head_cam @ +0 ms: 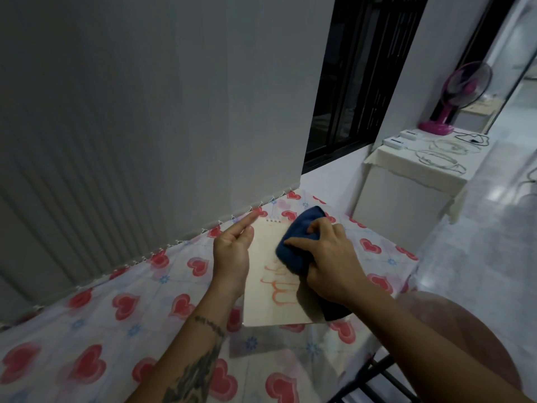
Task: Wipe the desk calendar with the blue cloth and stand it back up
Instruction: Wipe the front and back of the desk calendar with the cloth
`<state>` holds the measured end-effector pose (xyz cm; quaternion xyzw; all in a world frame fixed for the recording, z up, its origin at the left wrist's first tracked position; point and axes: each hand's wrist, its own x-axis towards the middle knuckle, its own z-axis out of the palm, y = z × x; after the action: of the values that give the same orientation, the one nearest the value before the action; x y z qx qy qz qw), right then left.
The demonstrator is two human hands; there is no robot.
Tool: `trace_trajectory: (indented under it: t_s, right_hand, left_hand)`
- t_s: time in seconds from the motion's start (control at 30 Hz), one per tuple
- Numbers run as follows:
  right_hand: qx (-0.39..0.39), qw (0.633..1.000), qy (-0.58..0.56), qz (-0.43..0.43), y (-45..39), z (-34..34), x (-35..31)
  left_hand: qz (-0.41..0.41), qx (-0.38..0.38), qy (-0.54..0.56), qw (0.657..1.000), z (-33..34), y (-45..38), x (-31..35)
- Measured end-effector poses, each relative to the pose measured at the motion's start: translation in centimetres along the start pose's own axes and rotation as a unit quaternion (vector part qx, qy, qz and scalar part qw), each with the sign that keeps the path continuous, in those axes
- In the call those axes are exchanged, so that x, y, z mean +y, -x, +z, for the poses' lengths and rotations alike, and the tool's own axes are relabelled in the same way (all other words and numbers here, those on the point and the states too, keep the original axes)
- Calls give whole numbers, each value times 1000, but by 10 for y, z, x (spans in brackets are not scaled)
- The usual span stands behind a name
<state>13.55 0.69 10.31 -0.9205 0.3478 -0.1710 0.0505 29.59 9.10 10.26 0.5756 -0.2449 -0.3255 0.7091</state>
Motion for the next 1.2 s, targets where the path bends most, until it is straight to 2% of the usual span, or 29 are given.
trace_trajectory:
  t_s: [0.07,0.13,0.27,0.37,0.47,0.57,0.67,0.73,0.8,0.9,0.97,1.07,1.2]
  right_hand:
    - [9,998,-4,58,-8,0,-3]
    - [17,997,-8,81,-15,3,-14]
    - [12,1000,-17,21,-6,13,-27]
    - [-23,999,-15,-30,7,14,-17]
    - [-26,999,-17,43,3,12,-4]
    - [24,989,-35,139,-8,11,-13]
    - [46,993,-71,83,-12,13,-30]
    - [59,996,-50,47,-11,12,-29]
    - [82,994,-12,68,-13,7,-20]
    - [76,991,9,107,-16,3,-13]
    - [64,997,16,44,-11,5,-18]
    - [38,997,57,-43,4,8,-13]
    - [38,995,73,53,7,0,11]
  left_hand:
    - [13,-2,-13,1000,4,1,-4]
    - [25,4,-19,1000,8,2,-4]
    - [20,11,-20,1000,5,-1,-5]
    - [15,37,-11,999,-2,-3,-9]
    - [7,42,-1,999,-5,-3,-10]
    - [8,30,4,1000,-1,-3,-9]
    - [2,8,24,1000,2,-3,-8]
    - [-2,2,37,999,-1,-5,-10]
    - [3,8,21,1000,-6,-8,-12]
    - [14,-4,-33,999,-6,-8,-17]
    - [9,4,-36,999,-4,-8,-16]
    - [-13,46,16,999,-9,-15,-14]
    - [-31,48,60,997,-15,-16,-16]
